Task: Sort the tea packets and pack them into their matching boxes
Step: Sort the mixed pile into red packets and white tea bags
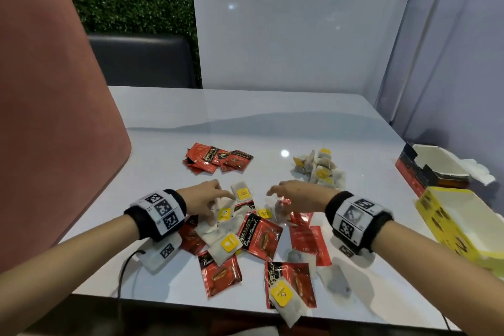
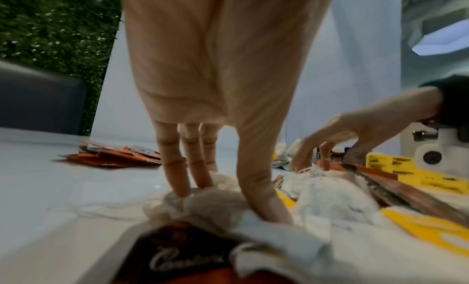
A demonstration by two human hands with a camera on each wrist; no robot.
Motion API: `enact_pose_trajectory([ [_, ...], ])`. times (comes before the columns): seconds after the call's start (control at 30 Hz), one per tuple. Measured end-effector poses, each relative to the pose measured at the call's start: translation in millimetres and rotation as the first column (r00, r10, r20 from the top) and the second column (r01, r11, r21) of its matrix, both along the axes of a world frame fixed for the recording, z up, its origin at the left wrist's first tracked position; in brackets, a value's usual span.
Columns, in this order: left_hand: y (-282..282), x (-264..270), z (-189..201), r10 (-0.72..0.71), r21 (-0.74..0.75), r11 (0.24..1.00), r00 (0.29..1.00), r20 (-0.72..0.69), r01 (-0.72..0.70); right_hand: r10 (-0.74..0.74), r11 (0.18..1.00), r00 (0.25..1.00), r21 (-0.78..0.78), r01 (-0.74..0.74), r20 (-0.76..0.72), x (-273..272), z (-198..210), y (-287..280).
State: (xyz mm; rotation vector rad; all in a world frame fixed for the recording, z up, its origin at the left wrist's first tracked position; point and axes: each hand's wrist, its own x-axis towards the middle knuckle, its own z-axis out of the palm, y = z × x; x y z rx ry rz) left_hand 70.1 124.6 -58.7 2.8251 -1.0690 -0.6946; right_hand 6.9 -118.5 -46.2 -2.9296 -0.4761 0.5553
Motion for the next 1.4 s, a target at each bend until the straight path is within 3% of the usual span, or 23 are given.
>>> enact_pose_trajectory([
  [0.27, -7, 11, -6, 0.001, 0.021, 1.000, 0.996, 0.084, -0.002, -0.040, 0.997, 0.998, -0.062, 0.043, 0.047, 16, -12, 10],
  [0.37, 2, 19, -3, 0.041, -0.098, 0.995, 0.995, 0.088, -0.032, -0.094, 0.995, 0.989, -0.028, 0.097, 0.114, 21, 3, 1],
  [0.47, 16, 25, 7, 0.147, -0.313, 0.938, 0.989, -0.026, -0.147, -0.200, 0.978, 0.960, 0.094, 0.185, 0.194, 36, 21, -1],
  [0.6, 29, 25, 21, 0.199, -0.494, 0.818, 0.950, -0.240, -0.296, -0.322, 0.856, 0.946, 0.417, 0.304, -0.030, 52, 30, 23],
  [0.67, 35, 24, 24, 0.206, -0.516, 0.790, 0.936, -0.285, -0.331, -0.321, 0.828, 0.942, 0.453, 0.330, -0.098, 60, 25, 42],
  [0.73, 39, 23, 25, 0.216, -0.503, 0.791, 0.928, -0.305, -0.349, -0.286, 0.882, 0.955, 0.365, 0.296, -0.083, 68, 16, 60],
  [0.83, 40, 21, 21, 0.194, -0.388, 0.867, 0.929, -0.315, -0.312, -0.216, 0.967, 0.976, 0.139, 0.213, 0.008, 71, 1, 81],
  [0.97, 25, 21, 10, 0.168, -0.200, 0.952, 0.943, -0.288, -0.231, -0.223, 0.966, 0.975, 0.138, 0.220, 0.006, 69, -9, 85],
  [1.07, 9, 21, 8, 0.121, -0.052, 0.990, 0.974, -0.192, -0.133, -0.205, 0.969, 0.978, 0.149, 0.198, 0.032, 66, -5, 77],
  [1.13, 2, 20, 6, 0.067, 0.054, 0.997, 0.994, -0.091, -0.062, -0.227, 0.958, 0.972, 0.194, 0.212, 0.059, 62, 4, 67],
  [1.23, -2, 20, -1, 0.007, 0.113, 0.994, 1.000, 0.005, -0.008, -0.290, 0.894, 0.953, 0.381, 0.235, 0.092, 56, 20, 36],
  [1.4, -3, 22, 28, 0.036, -0.055, 0.998, 0.999, 0.017, -0.035, -0.475, 0.724, 0.863, 0.635, 0.272, 0.172, 30, 57, -39],
])
